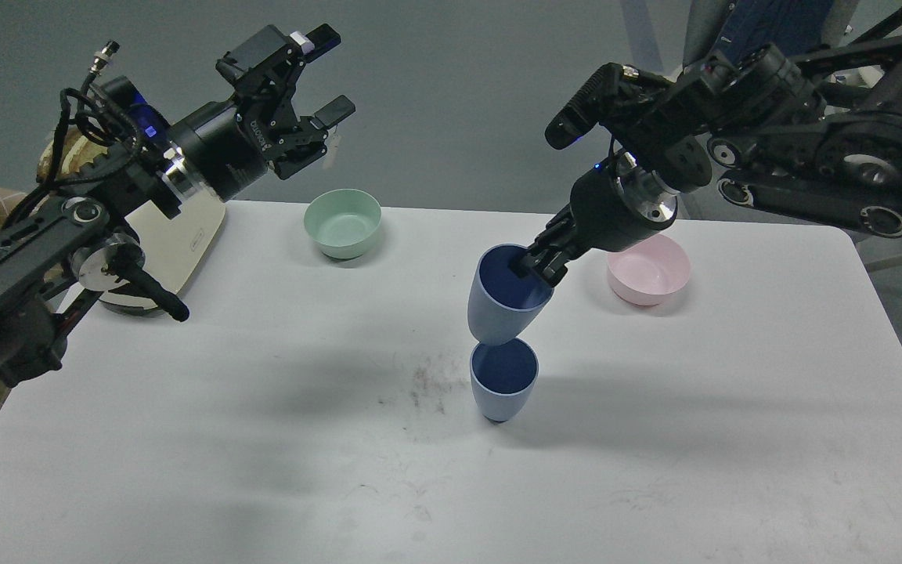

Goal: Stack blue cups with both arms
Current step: 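Move the held cup over the centered blue cup and lower it inside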

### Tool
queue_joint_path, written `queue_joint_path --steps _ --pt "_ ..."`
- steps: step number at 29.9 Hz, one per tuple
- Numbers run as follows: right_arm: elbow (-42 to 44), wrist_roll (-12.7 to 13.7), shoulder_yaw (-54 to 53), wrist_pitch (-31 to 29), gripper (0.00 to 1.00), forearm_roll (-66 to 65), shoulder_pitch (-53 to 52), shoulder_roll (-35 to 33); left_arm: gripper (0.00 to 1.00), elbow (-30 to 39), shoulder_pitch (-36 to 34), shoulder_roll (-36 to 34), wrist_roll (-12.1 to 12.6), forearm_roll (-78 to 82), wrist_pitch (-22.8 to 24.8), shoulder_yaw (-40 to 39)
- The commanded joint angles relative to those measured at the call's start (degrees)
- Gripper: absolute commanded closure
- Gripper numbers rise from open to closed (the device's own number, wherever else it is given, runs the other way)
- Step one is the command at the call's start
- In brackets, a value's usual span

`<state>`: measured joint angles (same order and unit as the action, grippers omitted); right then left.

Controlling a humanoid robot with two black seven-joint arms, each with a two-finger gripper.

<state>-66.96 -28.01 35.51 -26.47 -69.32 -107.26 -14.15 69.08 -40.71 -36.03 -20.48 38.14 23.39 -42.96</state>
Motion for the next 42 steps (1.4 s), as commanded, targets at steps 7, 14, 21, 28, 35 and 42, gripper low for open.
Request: queue_joint_path --steps 7,14,21,28,35,42 --pt "-1.06 0.01 3.5 -0.34 1.0 -0.2 -2.51 1.41 0.04 0.0 0.01 -0.01 0.0 0.0 -0.01 -0.02" --pt "-2.47 0.01 4.3 -0.25 1.0 0.24 -2.6 2.28 0.04 0.0 0.01 -0.09 -0.09 0.0 -0.01 -0.02" --pt "-2.56 0.01 5.26 -0.25 1.0 0.07 -2.16 2.55 0.04 0.0 0.01 -0.18 -0.18 -0.09 -0.01 -0.2" --pt "-2.56 0.01 6.06 0.19 1.0 0.24 -1.81 2.55 0.04 0.0 0.01 -0.09 -0.09 -0.09 -0.01 -0.46" --pt "-2.56 0.01 6.06 0.45 1.0 0.68 -1.28 2.55 0.04 0.0 0.01 -0.18 -0.09 -0.09 -0.01 -0.46" --pt "-2.56 0.01 6.15 0.45 1.0 0.68 -0.67 2.55 0.04 0.0 0.01 -0.27 -0.09 -0.09 -0.01 -0.46"
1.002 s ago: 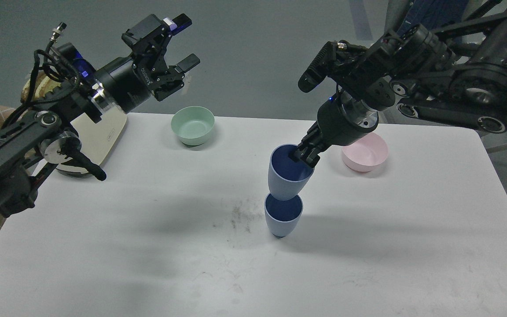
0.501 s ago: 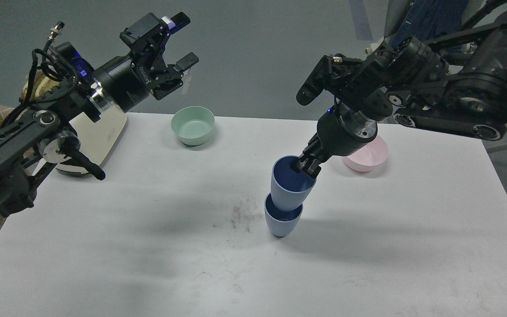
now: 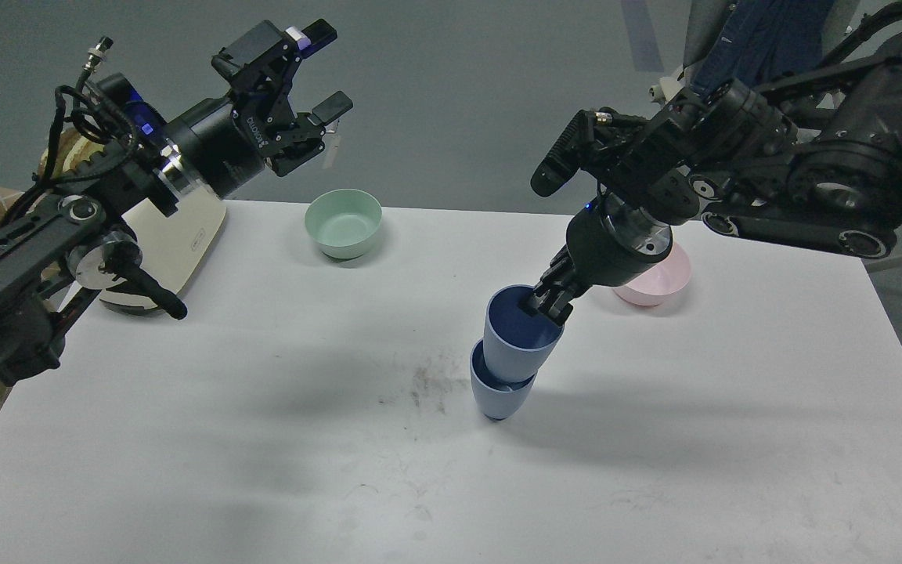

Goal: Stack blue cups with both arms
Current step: 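Move the held cup over the centered blue cup and lower it inside, then open the right gripper and lift it away from the stacked cups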

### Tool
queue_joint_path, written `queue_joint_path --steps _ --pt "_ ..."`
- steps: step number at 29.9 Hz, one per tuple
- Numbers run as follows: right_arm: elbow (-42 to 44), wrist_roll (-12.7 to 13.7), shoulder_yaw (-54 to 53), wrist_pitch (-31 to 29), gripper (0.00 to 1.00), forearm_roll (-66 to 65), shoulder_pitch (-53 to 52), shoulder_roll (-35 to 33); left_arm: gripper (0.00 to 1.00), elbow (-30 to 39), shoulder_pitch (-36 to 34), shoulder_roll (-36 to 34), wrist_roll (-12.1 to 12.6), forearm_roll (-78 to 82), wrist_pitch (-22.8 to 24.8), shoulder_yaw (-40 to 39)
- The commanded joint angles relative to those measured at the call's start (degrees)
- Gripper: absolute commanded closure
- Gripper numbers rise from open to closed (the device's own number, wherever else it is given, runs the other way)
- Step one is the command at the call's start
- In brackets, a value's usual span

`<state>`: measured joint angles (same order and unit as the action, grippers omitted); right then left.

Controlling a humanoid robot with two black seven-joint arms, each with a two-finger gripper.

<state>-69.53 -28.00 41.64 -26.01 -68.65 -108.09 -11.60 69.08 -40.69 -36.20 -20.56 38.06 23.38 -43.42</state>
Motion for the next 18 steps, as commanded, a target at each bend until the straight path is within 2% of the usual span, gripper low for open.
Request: queue_joint_path --steps 1,4,6,8,14,18 --pt "0.01 0.0 0.02 0.0 1.0 0.01 0.16 0.08 0.04 0.0 0.0 -0.01 -0.09 0.0 0.0 0.0" --pt "0.09 0.0 0.02 0.0 0.99 0.1 0.16 0.7 0.04 0.0 0.0 -0.1 -0.09 0.0 0.0 0.0" --pt "0.09 0.0 0.02 0.0 0.91 0.45 0.16 0.87 0.04 0.0 0.0 -0.1 -0.09 0.0 0.0 -0.08" --pt "0.09 0.0 0.02 0.09 0.78 0.45 0.16 0.96 0.04 0.0 0.0 -0.1 -0.09 0.0 0.0 -0.08" --pt "0.18 0.0 -0.07 0.17 0.6 0.45 0.16 0.96 0.04 0.0 0.0 -0.01 -0.09 0.0 0.0 -0.08" --pt "0.18 0.0 -0.07 0.17 0.53 0.45 0.16 0.96 0.04 0.0 0.0 -0.1 -0.09 0.0 0.0 -0.17"
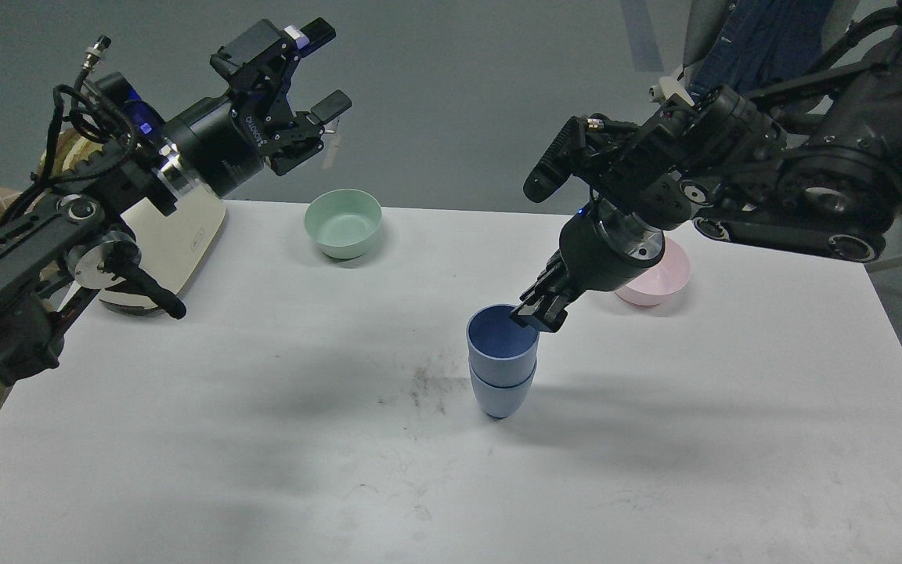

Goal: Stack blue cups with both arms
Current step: 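Open the right gripper and lift it away from the stacked cups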

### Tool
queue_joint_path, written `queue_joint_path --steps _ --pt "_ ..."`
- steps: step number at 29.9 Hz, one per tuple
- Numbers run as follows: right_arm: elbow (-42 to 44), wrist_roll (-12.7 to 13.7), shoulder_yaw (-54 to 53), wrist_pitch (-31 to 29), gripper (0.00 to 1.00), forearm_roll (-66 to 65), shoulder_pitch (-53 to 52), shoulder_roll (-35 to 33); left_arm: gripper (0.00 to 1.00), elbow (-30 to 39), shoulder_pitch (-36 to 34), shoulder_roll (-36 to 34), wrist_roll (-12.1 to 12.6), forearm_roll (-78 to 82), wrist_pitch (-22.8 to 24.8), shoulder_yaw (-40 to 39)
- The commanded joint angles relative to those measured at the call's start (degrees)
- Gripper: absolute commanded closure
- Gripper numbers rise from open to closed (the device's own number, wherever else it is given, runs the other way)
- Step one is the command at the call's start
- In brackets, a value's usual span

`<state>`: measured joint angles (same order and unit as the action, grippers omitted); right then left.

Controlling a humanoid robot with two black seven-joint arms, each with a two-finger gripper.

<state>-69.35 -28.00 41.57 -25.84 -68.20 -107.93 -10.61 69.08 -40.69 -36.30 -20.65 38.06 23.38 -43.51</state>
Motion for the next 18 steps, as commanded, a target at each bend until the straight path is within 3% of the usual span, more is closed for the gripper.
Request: queue_joint_path --steps 1,7,10,18 --pt "0.0 0.0 -0.17 0.0 0.5 0.0 0.0 -0.02 0.04 0.0 0.0 0.0 0.0 0.0 0.0 -0.34" --pt "1.49 0.0 -0.79 0.09 0.35 5.87 -0.18 -0.46 0.04 0.0 0.0 0.09 0.09 0.0 0.0 -0.52" --pt "6.06 0.0 -2.98 0.7 0.07 12.99 -0.27 -2.21 0.04 -0.53 0.0 0.18 0.18 0.08 -0.09 -0.43" --pt "17.92 0.0 -17.91 2.28 0.01 39.35 10.97 -11.26 0.03 -1.32 0.35 0.7 -0.44 -0.35 -0.97 -0.52"
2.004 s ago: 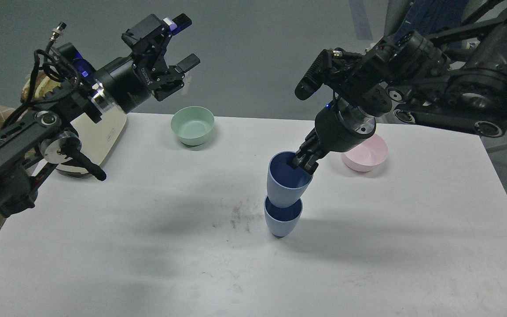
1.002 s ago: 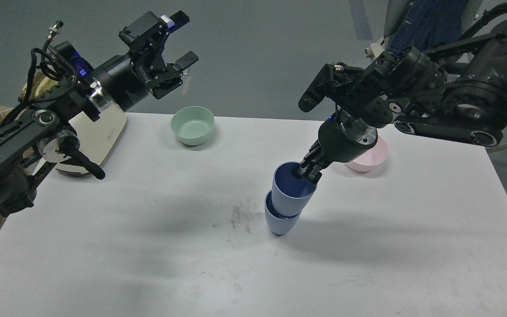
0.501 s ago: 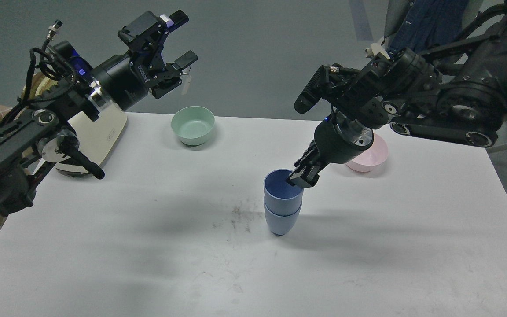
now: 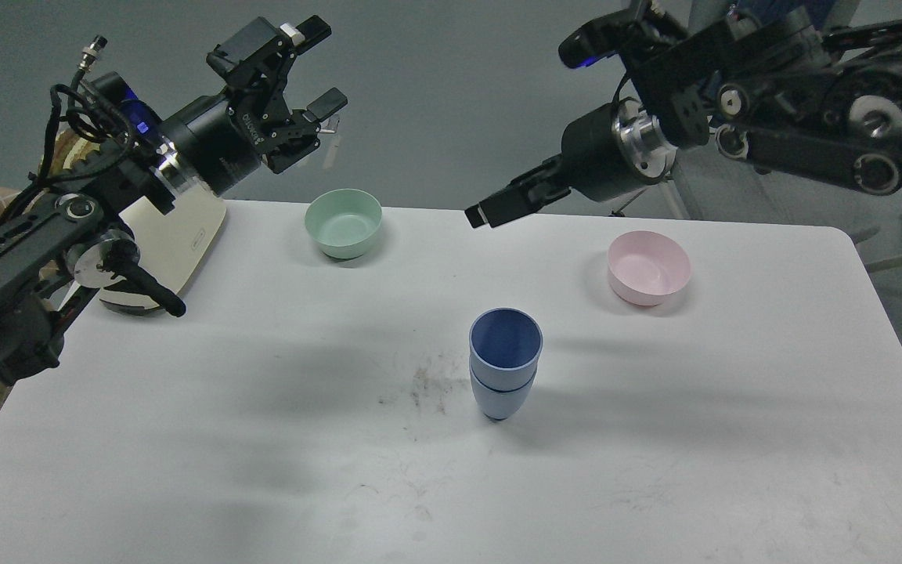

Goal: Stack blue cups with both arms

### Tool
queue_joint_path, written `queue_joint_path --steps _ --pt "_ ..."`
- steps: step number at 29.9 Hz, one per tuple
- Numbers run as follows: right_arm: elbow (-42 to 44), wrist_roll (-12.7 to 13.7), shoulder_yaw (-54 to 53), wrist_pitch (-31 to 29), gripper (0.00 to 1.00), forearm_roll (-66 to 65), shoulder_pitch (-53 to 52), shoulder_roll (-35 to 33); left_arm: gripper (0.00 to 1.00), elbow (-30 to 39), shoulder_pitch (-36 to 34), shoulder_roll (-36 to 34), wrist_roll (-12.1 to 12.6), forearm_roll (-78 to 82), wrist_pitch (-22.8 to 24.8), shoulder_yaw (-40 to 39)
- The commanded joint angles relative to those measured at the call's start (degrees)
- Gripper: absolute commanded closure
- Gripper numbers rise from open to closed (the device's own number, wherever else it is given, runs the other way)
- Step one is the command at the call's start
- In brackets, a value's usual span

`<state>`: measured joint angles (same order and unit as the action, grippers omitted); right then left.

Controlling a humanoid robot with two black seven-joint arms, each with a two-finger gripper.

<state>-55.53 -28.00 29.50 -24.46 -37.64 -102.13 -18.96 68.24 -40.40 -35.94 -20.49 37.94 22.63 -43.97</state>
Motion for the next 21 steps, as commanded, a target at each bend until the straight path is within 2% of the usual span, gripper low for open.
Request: queue_joint_path --steps 1,4,7,9,13,15,19,21 --pt "5.25 0.0 -7.51 1.17 0.01 10.46 6.84 -3.62 0.02 -0.82 0.05 0.43 -0.61 -0.5 -0.13 -0.07" --pt "11.31 0.0 -19.1 2.4 0.01 15.92 15.89 -4.59 0.02 -2.58 0.23 0.96 -0.52 -2.52 -0.22 -0.15" --pt "15.54 0.0 -29.64 2.57 0.0 16.37 24.07 -3.98 0.02 -5.04 0.49 2.09 -0.52 -3.4 -2.5 -0.15" --pt "18.78 0.0 -40.43 3.1 0.0 16.28 31.35 -2.76 0.02 -8.72 0.49 5.68 0.18 -3.49 -6.18 -0.24" --pt "23.1 0.0 -49.61 5.91 0.0 16.37 36.91 1.9 0.02 -16.19 0.23 10.18 0.18 -3.93 -6.2 -0.42" --pt "24.77 0.0 -53.3 6.44 0.0 16.63 39.72 4.1 0.02 -19.45 0.49 11.24 0.1 -5.86 -4.27 -0.42" --pt "26.09 0.0 -56.83 4.34 0.0 16.72 43.76 6.47 0.02 -27.17 0.49 13.86 -0.34 -11.13 4.42 -0.33" --pt "26.53 0.0 -57.0 2.41 0.0 16.89 44.82 7.36 0.02 -29.12 0.49 14.84 -0.61 -12.01 5.37 -0.33"
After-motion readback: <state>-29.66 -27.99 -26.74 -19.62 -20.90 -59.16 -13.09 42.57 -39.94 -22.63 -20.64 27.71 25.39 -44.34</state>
